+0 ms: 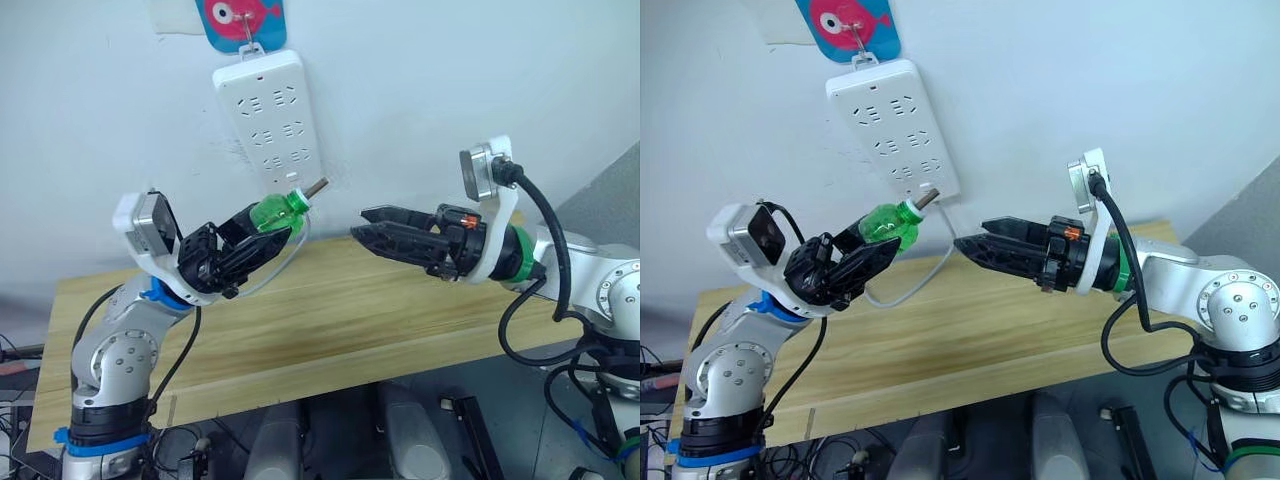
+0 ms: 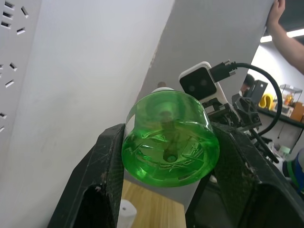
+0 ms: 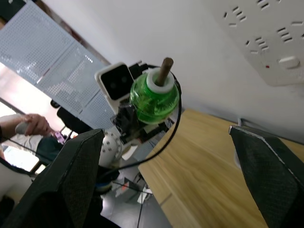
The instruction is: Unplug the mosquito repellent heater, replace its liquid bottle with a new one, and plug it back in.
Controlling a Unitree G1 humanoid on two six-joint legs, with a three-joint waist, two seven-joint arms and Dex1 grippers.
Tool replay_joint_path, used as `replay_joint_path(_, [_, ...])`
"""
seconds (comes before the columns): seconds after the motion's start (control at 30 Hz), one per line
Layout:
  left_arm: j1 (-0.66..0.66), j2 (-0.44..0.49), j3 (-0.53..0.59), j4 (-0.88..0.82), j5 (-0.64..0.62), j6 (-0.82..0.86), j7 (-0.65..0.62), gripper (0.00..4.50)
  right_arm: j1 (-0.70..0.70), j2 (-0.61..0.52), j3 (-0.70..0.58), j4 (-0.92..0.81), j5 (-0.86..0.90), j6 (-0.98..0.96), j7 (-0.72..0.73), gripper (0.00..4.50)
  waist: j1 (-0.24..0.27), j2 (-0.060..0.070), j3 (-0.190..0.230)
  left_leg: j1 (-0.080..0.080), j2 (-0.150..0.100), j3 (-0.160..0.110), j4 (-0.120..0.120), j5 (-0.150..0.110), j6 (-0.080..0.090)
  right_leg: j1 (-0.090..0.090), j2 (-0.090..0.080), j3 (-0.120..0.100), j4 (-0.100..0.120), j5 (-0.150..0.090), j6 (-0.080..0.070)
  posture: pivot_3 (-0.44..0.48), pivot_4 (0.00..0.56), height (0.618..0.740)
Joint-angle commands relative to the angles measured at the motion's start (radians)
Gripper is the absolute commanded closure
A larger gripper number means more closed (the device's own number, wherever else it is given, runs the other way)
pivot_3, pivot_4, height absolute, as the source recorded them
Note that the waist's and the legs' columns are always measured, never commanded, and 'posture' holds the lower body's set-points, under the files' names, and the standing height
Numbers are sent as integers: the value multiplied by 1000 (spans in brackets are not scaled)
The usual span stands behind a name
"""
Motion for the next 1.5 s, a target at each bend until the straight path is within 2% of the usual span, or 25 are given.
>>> replay_joint_path(0.03, [11,44,35,-48,-38,23,-45,2191,26,-30,-5,-52,-86,26,84,98,5,0,0,0,0,0,0,0,0,0,0,0,0,0,0,-186,302,734])
replay_joint_path(0.37, [16,149,65,-30,-78,103,-124,2191,43,-45,-2,-92,-219,48,203,98,11,0,0,0,0,0,0,0,0,0,0,0,0,0,0,-186,308,734])
replay_joint_path(0.5, [21,168,71,-23,-76,120,-144,2191,44,-53,11,-114,-310,40,242,98,11,0,0,0,0,0,0,0,0,0,0,0,0,0,0,-197,317,734])
replay_joint_path(0.7, [15,166,73,-17,-70,124,-151,2191,49,-48,1,-125,-346,46,262,98,11,0,0,0,0,0,0,0,0,0,0,0,0,0,0,-203,315,734])
replay_joint_path(1.13, [-5,182,62,26,-45,123,-204,2191,186,-247,-51,-29,-675,-10,463,98,9,0,0,0,0,1,1,0,0,0,-1,0,0,0,0,-265,300,734])
replay_joint_path(1.33, [-16,184,50,44,-19,121,-231,2191,132,-355,33,81,-895,-82,618,98,4,0,0,0,0,2,2,0,0,0,-1,0,0,0,0,-285,303,734])
replay_joint_path(1.5, [-25,180,46,55,-4,121,-240,2191,9,-372,161,222,-1093,-142,725,49,-8,0,0,0,0,2,1,0,0,0,-1,0,0,0,0,-286,309,734])
